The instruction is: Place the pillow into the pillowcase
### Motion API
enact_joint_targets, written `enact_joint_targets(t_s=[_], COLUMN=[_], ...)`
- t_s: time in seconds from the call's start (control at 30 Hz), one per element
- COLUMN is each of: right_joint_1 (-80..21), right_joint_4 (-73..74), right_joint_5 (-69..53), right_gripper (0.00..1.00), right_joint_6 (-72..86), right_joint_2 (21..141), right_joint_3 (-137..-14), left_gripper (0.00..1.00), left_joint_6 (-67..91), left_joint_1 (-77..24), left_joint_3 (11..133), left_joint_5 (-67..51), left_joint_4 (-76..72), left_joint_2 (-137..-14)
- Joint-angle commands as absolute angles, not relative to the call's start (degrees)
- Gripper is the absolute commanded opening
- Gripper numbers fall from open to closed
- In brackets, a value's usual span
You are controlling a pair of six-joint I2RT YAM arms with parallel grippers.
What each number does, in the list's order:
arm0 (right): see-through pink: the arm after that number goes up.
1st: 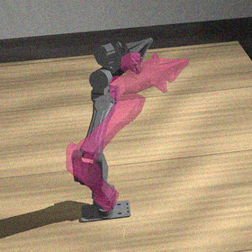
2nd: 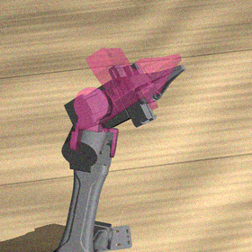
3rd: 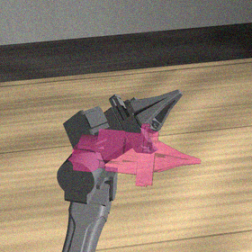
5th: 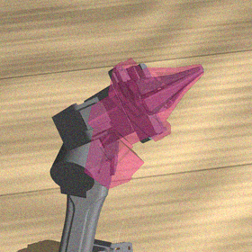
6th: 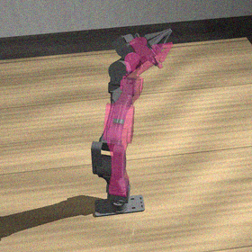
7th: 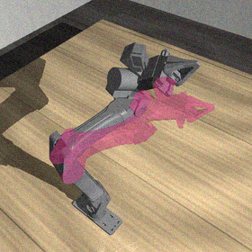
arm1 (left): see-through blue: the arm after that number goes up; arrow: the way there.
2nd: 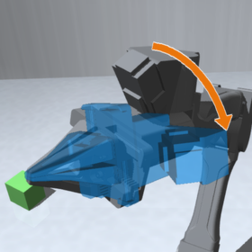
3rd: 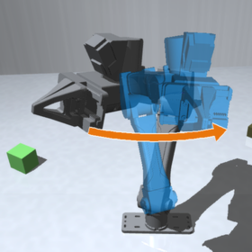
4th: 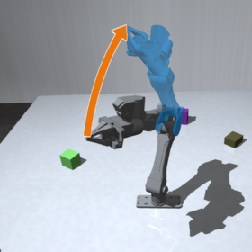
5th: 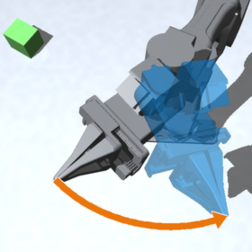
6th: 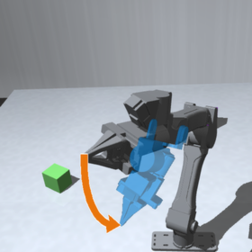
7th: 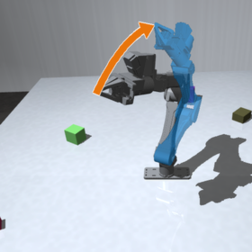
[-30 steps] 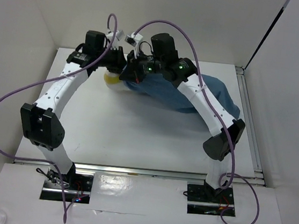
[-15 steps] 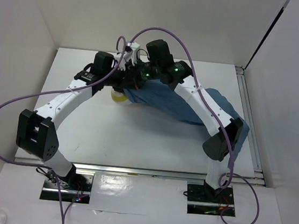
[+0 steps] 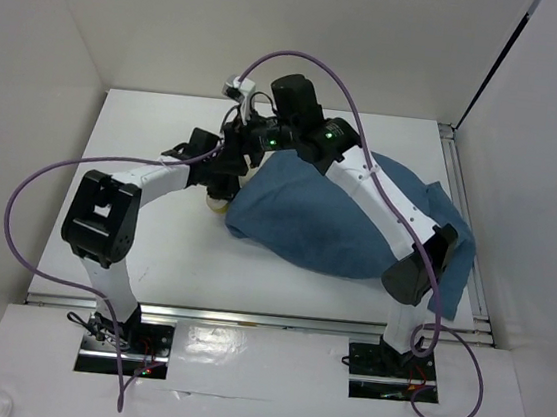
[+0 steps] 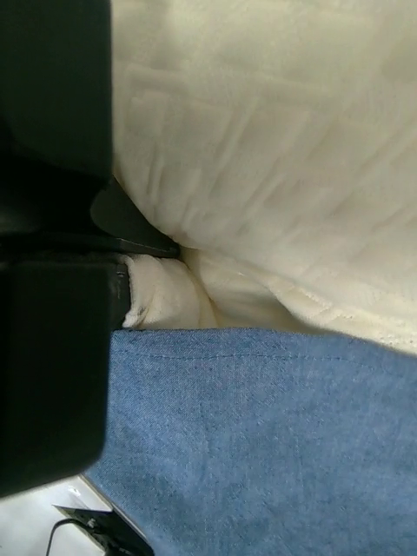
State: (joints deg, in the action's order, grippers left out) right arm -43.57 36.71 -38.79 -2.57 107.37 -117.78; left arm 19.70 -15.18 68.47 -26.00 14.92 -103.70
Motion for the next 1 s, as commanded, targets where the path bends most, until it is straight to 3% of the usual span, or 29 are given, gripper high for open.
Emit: enact_joint_targets(t_s=[0.0,0.2,0.3,0.33,0.4,0.43,0.6,0.77,0.97], right_joint_1=[-44.12,-44.12,-42.98,-42.98,-41.84,-41.23,-37.1,-33.75,-31.29], right_joint_4=[32.87,32.26,32.26,32.26,32.26,32.26,33.48,34.01,34.54], right_joint_5=[-37.27,-29.01,-25.14,-22.35,-19.44,-18.03,-16.17,-20.03,-26.44], right_gripper=[0.59,0.59,0.59,0.59,0.59,0.59,0.53,0.34,0.2], right_joint_6=[-4.57,-5.71,-5.71,-5.1,-3.78,-3.78,-0.54,3.95,7.46], right_joint_2=[103.72,103.71,104.5,105.98,107.13,108.18,113.81,123.65,135.33], right_joint_3=[-118.48,-117.25,-117.25,-117.25,-117.25,-117.25,-117.25,-120.05,-127.61], left_gripper=[0.0,0.0,0.27,0.56,0.76,0.8,0.84,0.85,0.88], left_joint_6=[20.3,18.99,15.56,15.56,15.03,14.42,10.21,5.37,3.52], left_joint_1=[-13.71,-10.12,-10.11,-9.59,-9.58,-9.58,-9.58,-9.58,-7.57], left_joint_3=[67.24,58.56,56.34,55.03,54.49,55.19,61.51,67.49,80.83], left_joint_5=[-23.13,-18.46,-17.59,-16.36,-15.04,-13.9,-11.78,-10.03,-3.52], left_joint_4=[15.91,15.38,16.96,17.83,19.42,21.77,29.78,28.04,27.17], left_joint_2=[-103.8,-94.25,-89.05,-85.29,-82.19,-80.26,-76.57,-71.28,-83.02])
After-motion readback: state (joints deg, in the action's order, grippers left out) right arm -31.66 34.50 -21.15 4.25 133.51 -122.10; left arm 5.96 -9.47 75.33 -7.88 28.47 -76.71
